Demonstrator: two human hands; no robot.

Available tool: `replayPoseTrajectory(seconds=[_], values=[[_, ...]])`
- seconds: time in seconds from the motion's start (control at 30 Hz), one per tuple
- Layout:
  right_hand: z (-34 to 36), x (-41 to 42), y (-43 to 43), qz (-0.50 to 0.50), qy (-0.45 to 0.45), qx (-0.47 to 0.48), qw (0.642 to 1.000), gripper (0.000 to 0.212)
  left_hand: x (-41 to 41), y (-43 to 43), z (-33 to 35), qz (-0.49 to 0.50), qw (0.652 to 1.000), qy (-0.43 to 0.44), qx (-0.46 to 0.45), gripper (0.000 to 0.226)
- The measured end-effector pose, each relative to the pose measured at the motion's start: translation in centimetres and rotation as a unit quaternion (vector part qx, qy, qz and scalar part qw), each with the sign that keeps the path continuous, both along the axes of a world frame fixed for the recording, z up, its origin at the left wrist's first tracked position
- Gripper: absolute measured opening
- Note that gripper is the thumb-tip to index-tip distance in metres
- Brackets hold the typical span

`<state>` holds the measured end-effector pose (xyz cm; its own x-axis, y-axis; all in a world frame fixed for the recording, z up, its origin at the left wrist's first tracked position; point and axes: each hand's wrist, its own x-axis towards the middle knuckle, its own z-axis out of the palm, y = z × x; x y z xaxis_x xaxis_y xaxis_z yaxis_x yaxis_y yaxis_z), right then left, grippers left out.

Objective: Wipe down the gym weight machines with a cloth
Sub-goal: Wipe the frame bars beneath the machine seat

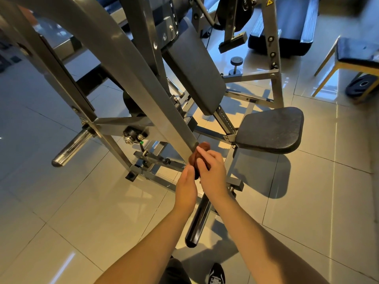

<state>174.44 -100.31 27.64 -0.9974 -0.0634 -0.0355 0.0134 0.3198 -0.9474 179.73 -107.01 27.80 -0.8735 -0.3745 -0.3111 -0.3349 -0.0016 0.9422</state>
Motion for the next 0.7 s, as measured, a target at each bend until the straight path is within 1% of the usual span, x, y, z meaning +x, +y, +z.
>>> replayPoseTrajectory(seconds=[0.07, 0.17, 0.23, 0.3, 0.33, 0.4, 0.47, 0.53, 0.67, 0.7], values=[[-1.5, 0.3, 0.6, -0.019, -0.030, 0.008, 0.999, 0.036, 0.0, 0.1, -0.5, -0.010, 1.000, -0.006, -0.001, 0.034], [-4.1, 1.0, 2.2, -0.062, -0.121, 0.033, 0.990, 0.040, -0.1, 0.6, -1.5, -0.020, 0.999, -0.026, -0.001, 0.038], [-5.5, 1.1, 3.0, -0.070, -0.176, 0.051, 0.981, 0.040, -0.1, 1.0, -2.1, -0.032, 0.999, -0.041, 0.005, 0.043], [-6.1, 1.1, 3.5, -0.073, -0.203, 0.053, 0.975, 0.040, 0.1, 1.6, -2.7, -0.054, 0.997, -0.048, 0.020, 0.043], [-6.1, 1.1, 3.6, -0.072, -0.199, 0.055, 0.976, 0.040, 0.3, 1.8, -3.0, -0.061, 0.996, -0.050, 0.028, 0.041], [-5.6, 1.2, 3.2, -0.063, -0.155, 0.054, 0.984, 0.038, 0.5, 2.0, -3.5, -0.067, 0.996, -0.052, 0.042, 0.035], [-5.1, 1.6, 2.6, -0.049, -0.099, 0.043, 0.993, 0.036, 0.5, 1.7, -4.0, -0.070, 0.996, -0.045, 0.038, 0.035], [-5.2, 1.8, 2.2, -0.047, -0.080, 0.045, 0.995, 0.037, 0.5, 1.2, -4.2, -0.071, 0.996, -0.041, 0.033, 0.034], [-5.6, 2.1, 3.0, -0.077, -0.167, 0.062, 0.981, 0.038, 1.2, 0.3, -4.0, -0.087, 0.994, -0.064, 0.031, 0.027], [-5.2, 2.7, 3.0, -0.080, -0.171, 0.053, 0.981, 0.037, 1.5, 0.0, -3.9, -0.092, 0.993, -0.067, 0.033, 0.027]])
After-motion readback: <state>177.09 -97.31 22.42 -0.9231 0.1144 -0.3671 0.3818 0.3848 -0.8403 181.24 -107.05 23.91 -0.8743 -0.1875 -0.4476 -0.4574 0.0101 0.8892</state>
